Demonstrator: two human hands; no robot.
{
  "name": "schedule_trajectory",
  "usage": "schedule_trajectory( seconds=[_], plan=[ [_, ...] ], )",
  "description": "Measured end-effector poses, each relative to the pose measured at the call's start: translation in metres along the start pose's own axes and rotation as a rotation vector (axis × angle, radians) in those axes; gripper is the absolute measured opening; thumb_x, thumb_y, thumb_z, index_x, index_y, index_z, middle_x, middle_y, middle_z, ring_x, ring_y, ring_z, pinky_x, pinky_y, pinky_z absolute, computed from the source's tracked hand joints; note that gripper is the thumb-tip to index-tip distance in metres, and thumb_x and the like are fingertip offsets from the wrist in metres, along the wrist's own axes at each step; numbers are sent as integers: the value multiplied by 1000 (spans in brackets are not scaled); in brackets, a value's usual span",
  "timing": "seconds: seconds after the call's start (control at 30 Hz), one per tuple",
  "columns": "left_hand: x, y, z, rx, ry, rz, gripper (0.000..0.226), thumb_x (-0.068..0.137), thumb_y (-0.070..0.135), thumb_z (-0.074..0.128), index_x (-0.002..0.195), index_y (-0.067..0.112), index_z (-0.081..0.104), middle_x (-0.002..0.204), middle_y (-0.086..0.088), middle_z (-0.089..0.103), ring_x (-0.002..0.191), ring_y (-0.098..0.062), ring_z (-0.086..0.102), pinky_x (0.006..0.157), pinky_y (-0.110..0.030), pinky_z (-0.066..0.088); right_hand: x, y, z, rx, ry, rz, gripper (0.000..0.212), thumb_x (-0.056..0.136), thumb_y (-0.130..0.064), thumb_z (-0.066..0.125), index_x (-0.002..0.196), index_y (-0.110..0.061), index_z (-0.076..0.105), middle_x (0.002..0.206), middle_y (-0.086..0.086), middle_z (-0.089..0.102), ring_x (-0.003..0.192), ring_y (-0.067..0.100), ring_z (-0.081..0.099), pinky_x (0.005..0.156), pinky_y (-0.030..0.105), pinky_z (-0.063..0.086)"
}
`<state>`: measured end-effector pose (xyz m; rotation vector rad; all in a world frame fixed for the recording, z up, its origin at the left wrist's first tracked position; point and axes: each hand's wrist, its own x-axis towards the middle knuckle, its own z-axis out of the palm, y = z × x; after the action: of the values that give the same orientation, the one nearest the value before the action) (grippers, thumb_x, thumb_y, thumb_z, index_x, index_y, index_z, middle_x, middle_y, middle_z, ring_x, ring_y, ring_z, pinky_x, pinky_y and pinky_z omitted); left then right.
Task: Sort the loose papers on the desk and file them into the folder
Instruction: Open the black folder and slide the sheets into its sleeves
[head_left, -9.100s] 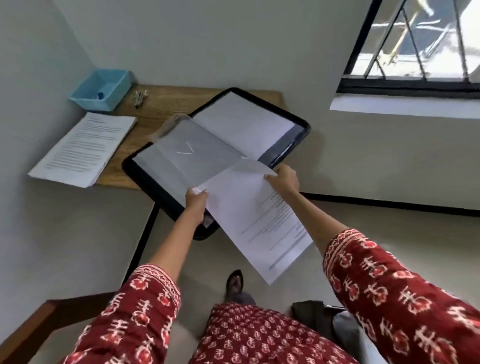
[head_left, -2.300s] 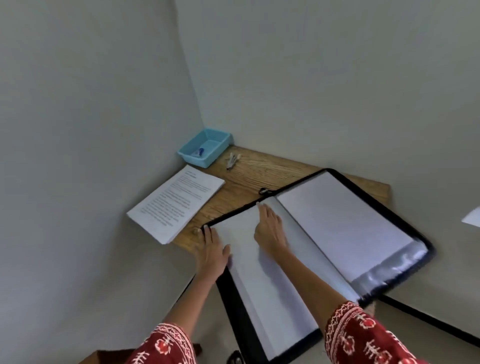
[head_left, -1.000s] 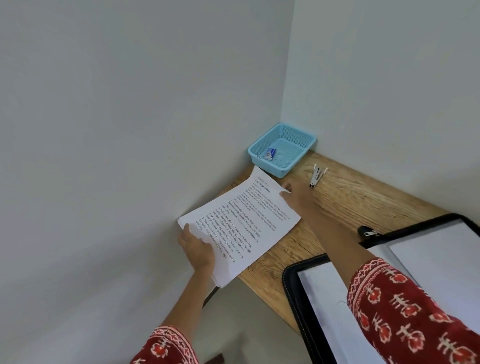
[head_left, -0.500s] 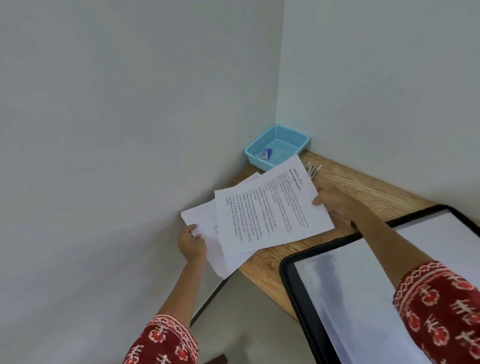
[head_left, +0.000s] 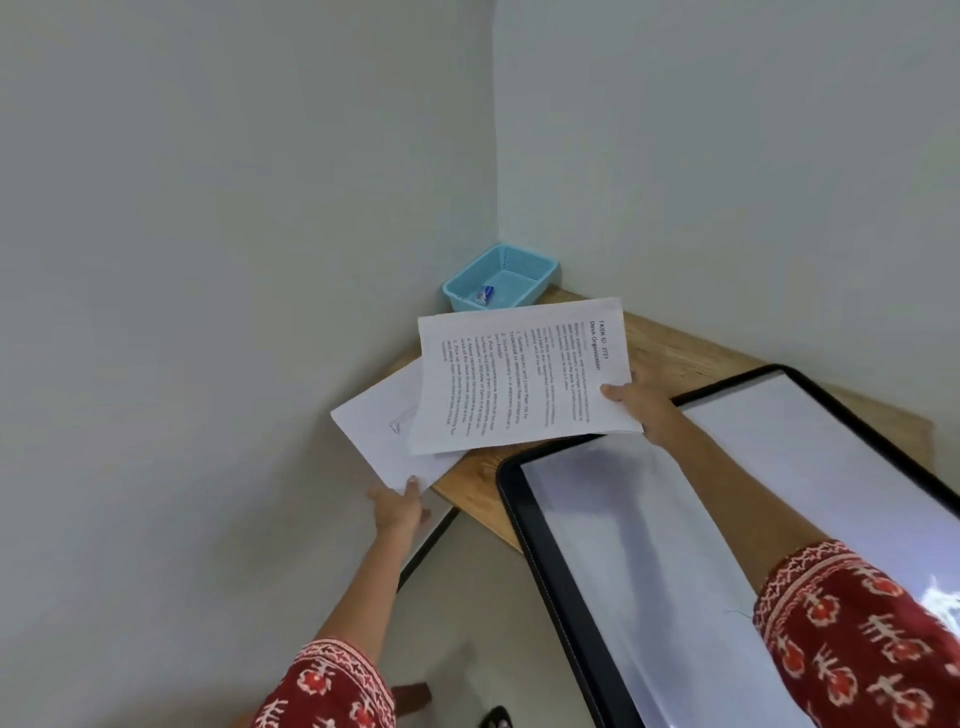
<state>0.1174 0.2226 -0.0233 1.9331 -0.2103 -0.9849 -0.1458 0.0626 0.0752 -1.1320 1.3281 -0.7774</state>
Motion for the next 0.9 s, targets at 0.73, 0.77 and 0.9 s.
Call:
schedule_trajectory(
  seconds=[0.73,0.77,0.9],
  plan=[
    [-111,9,74,485,-308,238,29,94,10,49,120,-2,55,116,-16,60,99,-29,57,83,-35,49,-123,107,-126,387,406,106,48,90,12,47,135,-6,45,130,12,54,104,25,52,92,39,47],
    [-107,17,77,538,-252,314,30,93,7,49,121,-2,55,116,-17,60,100,-31,58,83,-35,48,-122,109,-128,404,427,103,48,90,12,47,135,-6,45,130,13,54,105,24,51,96,39,46],
    [-84,29,87,804,-132,527,44,90,10,54,133,5,49,126,-17,56,114,-36,53,98,-42,44,-117,112,-142,471,539,86,47,90,12,46,134,-5,46,131,14,54,107,23,51,98,34,43]
  ],
)
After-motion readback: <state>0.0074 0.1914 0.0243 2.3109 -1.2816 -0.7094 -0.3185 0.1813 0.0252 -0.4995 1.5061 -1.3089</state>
